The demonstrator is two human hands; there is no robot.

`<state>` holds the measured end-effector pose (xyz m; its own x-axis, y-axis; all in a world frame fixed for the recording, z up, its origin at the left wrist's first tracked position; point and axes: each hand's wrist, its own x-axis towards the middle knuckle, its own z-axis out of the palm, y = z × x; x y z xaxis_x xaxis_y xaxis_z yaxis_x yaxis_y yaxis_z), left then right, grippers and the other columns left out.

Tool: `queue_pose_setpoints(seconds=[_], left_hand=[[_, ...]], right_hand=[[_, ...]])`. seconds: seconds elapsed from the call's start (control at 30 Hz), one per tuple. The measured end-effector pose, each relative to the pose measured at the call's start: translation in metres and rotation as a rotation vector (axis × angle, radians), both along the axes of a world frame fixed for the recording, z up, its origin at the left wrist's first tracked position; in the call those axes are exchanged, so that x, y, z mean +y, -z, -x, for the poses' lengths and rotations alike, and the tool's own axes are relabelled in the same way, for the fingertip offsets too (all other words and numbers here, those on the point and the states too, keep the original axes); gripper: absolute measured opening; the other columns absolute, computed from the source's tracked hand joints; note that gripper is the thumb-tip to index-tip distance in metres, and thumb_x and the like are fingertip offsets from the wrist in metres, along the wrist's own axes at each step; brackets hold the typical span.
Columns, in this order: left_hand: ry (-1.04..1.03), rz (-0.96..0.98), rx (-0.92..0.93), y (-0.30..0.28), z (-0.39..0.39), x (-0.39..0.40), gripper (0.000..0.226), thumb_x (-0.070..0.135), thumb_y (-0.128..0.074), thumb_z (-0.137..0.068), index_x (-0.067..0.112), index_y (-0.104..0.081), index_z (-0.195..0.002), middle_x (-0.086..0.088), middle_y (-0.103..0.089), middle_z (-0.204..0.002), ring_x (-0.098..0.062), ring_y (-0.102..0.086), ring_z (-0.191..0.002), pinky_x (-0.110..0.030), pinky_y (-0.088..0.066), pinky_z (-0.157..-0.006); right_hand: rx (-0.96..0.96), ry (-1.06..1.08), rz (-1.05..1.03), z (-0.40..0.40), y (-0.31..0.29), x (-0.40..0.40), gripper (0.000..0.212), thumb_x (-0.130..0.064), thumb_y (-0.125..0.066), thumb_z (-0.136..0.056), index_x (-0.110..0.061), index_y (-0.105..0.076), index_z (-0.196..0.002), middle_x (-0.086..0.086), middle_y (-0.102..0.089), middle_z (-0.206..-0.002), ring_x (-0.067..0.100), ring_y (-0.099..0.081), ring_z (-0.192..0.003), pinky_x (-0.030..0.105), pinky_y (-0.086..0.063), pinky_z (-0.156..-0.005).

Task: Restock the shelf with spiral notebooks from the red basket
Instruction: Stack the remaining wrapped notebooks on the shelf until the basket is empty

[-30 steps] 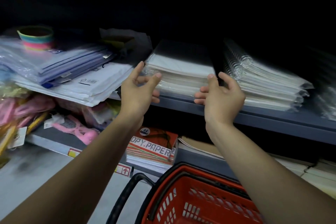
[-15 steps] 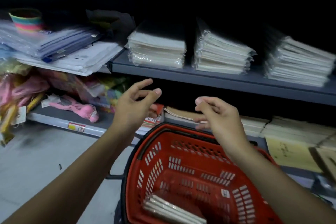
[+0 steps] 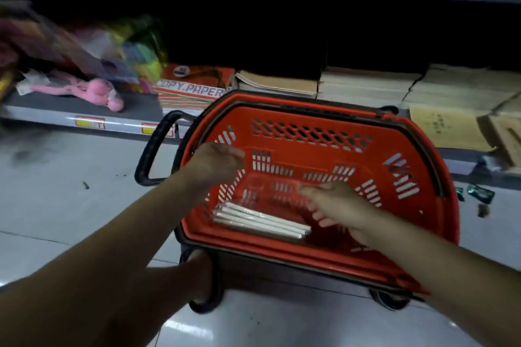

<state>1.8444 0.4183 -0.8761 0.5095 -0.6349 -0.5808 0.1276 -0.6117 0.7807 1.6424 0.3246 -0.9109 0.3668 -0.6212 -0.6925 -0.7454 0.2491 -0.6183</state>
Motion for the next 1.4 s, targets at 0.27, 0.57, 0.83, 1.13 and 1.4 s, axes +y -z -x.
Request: queue_pose_setpoints(seconds=[0.27,0.57,0.83,1.13,1.4], left_hand=[[0.481,-0.487,-0.425,0.055,0.015,0.010,0.033,0.025,-0.053,-0.093,0.006,-0.068,-0.116,-0.013,-0.069,-0.117,-0.032,-0.064,-0.111,-0.038,-0.053,-0.097],[0.533,-0.474,-0.347,0.046,0.024,0.013,0.035,0.008,-0.041,-0.095,0.002,-0.069,-0.114,-0.012,-0.067,-0.112,-0.024,-0.061,-0.097,-0.036,-0.052,-0.090],[0.074,-0.274,-0.208,0.015,0.043,0.023,0.021,0.002,-0.050,-0.093,0.011,-0.063,-0.079,-0.003,-0.060,-0.077,-0.017,-0.053,-0.067,-0.030,-0.047,-0.066],[-0.229,0.177,0.418,-0.064,0.038,0.090,0.015,0.005,-0.058,-0.095,-0.002,-0.066,-0.107,-0.016,-0.074,-0.103,-0.017,-0.069,-0.087,-0.018,-0.060,-0.067],[-0.046,0.569,0.307,-0.110,0.049,0.138,0.037,0.013,-0.051,-0.101,0.027,-0.061,-0.133,-0.001,-0.073,-0.123,-0.023,-0.071,-0.110,-0.035,-0.059,-0.091]], right_hand=[[0.125,-0.033,-0.171,0.001,0.047,0.019,0.050,-0.040,-0.060,-0.098,-0.008,-0.058,-0.137,0.009,-0.055,-0.145,0.026,-0.049,-0.135,0.024,-0.034,-0.092],[0.113,0.079,-0.235,0.003,0.054,0.019,0.045,-0.029,-0.070,-0.093,-0.006,-0.061,-0.131,0.007,-0.059,-0.139,0.025,-0.055,-0.128,0.025,-0.038,-0.094],[-0.042,0.337,-0.199,0.014,0.029,0.031,0.025,-0.013,-0.082,-0.081,-0.002,-0.065,-0.095,0.015,-0.071,-0.101,0.026,-0.068,-0.094,0.033,-0.057,-0.087],[-0.557,0.566,-0.314,0.035,-0.075,0.047,0.017,0.012,-0.061,-0.091,0.009,-0.060,-0.107,0.022,-0.064,-0.119,0.029,-0.071,-0.089,0.028,-0.064,-0.061],[-0.945,0.286,0.012,0.050,-0.149,0.072,0.038,0.002,-0.054,-0.098,-0.018,-0.061,-0.129,0.008,-0.076,-0.113,0.025,-0.075,-0.101,0.035,-0.063,-0.075]])
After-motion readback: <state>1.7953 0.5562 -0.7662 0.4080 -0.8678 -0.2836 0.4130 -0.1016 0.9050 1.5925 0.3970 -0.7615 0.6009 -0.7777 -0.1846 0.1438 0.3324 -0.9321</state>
